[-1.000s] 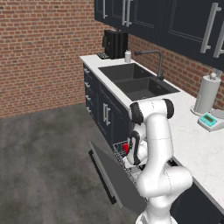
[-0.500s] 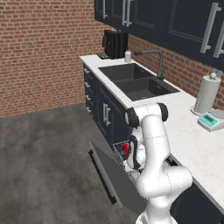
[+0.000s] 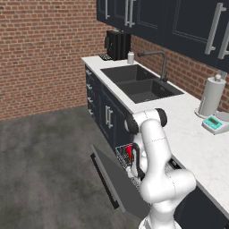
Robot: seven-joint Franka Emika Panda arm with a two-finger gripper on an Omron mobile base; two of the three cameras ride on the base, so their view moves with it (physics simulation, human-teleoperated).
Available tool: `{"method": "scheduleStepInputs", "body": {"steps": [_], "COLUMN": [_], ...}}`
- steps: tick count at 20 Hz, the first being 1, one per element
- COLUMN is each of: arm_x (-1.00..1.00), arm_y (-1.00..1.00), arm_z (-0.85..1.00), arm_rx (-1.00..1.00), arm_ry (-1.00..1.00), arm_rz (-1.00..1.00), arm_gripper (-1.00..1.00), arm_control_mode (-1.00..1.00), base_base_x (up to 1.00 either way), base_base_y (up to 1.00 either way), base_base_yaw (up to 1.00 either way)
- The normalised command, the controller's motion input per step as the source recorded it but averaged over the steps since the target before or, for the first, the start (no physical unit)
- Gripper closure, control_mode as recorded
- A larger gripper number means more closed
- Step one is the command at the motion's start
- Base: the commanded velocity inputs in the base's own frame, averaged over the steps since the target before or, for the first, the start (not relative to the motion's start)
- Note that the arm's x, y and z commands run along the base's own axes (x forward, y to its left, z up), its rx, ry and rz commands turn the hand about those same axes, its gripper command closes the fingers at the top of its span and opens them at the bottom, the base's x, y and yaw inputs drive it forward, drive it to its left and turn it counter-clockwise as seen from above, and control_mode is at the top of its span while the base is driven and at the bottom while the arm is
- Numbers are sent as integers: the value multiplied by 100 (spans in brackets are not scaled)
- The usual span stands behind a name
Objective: Pick up the cup and bowl from the counter, place them in the dishwasher, and close the dishwasher door.
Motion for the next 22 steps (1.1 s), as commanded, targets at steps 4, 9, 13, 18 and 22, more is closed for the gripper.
{"method": "scheduleStepInputs", "body": {"steps": [4, 9, 13, 18, 22], "arm_x": [-24, -79, -99, -70, -29], "arm_y": [0, 6, 41, 74, 84], "arm_z": [-1, 49, 100, 100, 100], "arm_rx": [0, 0, 0, 0, 0], "arm_ry": [-10, -23, -27, -19, -9], "arm_rz": [0, 0, 0, 0, 3], "arm_gripper": [-100, -100, -100, -100, -100], "arm_control_mode": [-100, -100, -100, -100, -100], "base_base_x": [0, 0, 0, 0, 0], "base_base_y": [0, 0, 0, 0, 0], "base_base_yaw": [0, 0, 0, 0, 0]}}
